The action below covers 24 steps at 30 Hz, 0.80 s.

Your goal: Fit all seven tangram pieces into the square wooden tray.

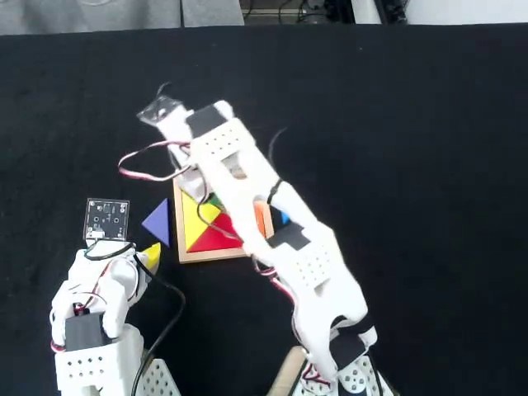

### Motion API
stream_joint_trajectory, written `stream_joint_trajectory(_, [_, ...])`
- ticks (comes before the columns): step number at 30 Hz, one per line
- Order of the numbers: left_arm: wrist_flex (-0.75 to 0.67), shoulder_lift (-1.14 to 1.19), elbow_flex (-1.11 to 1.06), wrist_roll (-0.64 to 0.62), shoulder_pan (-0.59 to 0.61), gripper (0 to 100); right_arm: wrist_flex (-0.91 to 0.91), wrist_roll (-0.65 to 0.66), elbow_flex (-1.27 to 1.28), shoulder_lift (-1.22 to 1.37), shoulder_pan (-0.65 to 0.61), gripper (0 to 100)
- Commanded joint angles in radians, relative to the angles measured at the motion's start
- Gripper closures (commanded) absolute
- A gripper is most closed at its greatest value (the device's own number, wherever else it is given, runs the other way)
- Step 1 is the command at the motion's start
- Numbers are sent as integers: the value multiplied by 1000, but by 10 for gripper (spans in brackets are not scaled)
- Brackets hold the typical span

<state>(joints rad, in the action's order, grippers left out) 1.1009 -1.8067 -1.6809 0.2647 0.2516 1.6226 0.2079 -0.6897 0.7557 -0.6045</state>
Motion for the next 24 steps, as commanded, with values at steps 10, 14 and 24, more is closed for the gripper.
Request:
stream_joint_trajectory(10, [-17, -6, -19, -5, 5, 712, -55, -6, 12, 19, 29, 987])
stream_joint_trajectory(14, [-17, -6, -19, -5, 5, 712, -94, 0, 21, 22, 29, 987])
stream_joint_trajectory(24, [-17, -6, -19, -5, 5, 712, -172, -2, 31, 15, 84, 987])
